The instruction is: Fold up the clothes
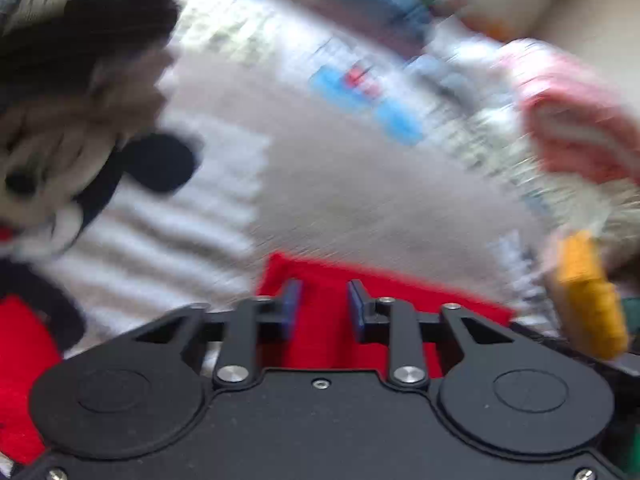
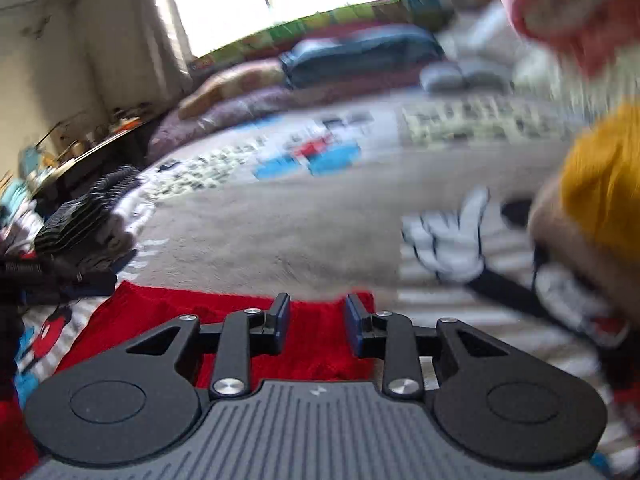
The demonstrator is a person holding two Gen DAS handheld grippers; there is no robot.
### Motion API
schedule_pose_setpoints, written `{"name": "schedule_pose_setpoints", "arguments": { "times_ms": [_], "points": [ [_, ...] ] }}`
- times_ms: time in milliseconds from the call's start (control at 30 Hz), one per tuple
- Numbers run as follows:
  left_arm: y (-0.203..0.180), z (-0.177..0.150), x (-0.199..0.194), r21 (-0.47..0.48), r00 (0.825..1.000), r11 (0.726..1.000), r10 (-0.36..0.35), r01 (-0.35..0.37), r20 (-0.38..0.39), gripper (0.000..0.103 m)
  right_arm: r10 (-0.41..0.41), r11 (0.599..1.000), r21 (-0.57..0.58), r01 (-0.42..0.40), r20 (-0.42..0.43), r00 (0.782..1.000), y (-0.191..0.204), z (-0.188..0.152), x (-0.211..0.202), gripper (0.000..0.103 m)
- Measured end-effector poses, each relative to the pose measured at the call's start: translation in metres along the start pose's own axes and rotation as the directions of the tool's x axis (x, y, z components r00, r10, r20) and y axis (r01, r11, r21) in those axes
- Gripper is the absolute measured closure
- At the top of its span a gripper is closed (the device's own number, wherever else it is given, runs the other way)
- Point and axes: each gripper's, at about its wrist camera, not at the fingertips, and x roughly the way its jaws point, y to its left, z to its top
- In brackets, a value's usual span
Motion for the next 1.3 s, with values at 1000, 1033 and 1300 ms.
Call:
{"name": "schedule_pose_setpoints", "arguments": {
  "times_ms": [1000, 1033, 1300],
  "points": [
    [-0.071, -0.256, -0.175, 0.63, 0.995, 0.777, -0.054, -0.011, 0.084, 0.076, 0.139, 0.902, -0.422, -0.096, 0.072, 0.988, 0.116, -0.177, -0.212, 0.075],
    [-0.068, -0.272, -0.168, 0.658, 0.997, 0.753, -0.042, -0.01, 0.063, 0.076, 0.134, 0.894, -0.436, -0.1, 0.049, 0.99, 0.119, -0.188, -0.211, 0.075],
    [-0.054, -0.312, -0.178, 0.641, 0.975, 0.763, -0.074, -0.079, 0.208, 0.075, 0.09, 0.843, -0.537, -0.04, 0.067, 0.994, 0.127, -0.246, -0.225, 0.07]
  ]
}}
